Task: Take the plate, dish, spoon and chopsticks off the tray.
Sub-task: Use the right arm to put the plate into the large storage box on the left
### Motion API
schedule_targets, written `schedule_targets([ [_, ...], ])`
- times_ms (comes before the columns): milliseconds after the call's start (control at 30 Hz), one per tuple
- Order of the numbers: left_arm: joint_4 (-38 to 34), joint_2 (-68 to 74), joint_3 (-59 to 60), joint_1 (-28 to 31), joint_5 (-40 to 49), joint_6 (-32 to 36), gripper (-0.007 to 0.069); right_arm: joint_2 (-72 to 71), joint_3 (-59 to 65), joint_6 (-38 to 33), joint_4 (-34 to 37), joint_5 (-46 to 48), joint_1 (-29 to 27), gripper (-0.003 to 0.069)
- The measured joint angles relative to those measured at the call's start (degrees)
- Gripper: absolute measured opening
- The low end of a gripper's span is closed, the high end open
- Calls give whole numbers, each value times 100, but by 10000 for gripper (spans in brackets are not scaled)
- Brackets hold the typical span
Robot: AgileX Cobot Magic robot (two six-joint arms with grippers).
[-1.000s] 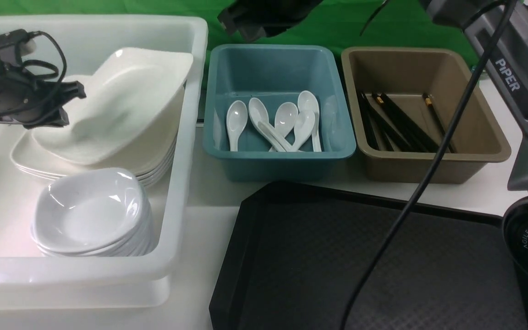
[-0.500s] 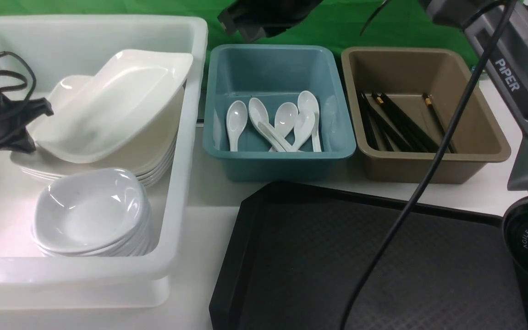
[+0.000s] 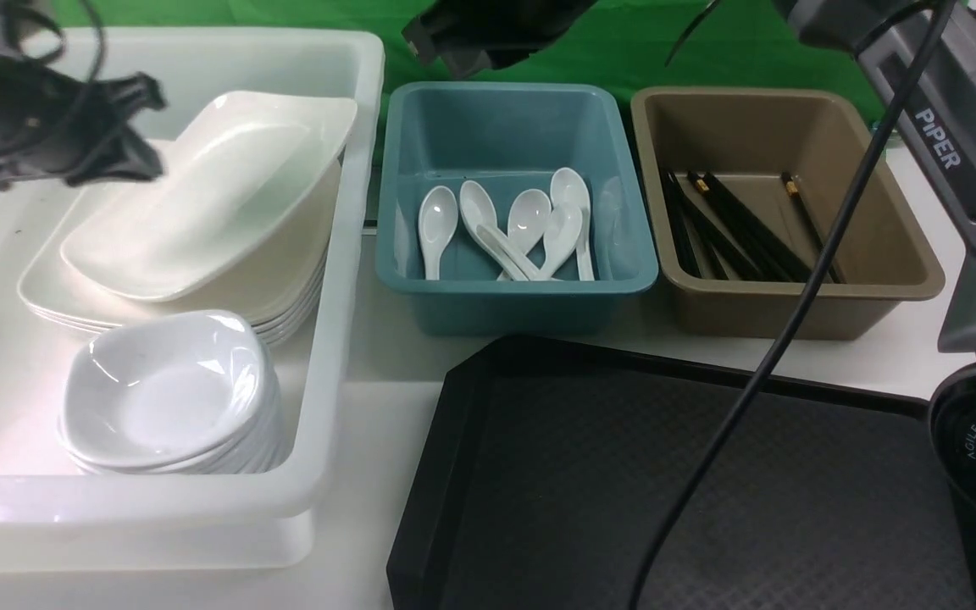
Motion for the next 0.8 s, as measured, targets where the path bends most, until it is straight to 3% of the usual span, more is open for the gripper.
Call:
schedule_targets([
  [233, -93, -62, 0, -980, -287, 198, 10, 0, 0, 0, 13, 0, 0, 53],
  [533, -17, -254, 0, -1429, -421, 204, 10, 0, 0, 0, 18, 0, 0, 55],
  [800, 145, -72, 0, -1462, -406, 199, 10, 0, 0, -6, 18, 0, 0, 56],
])
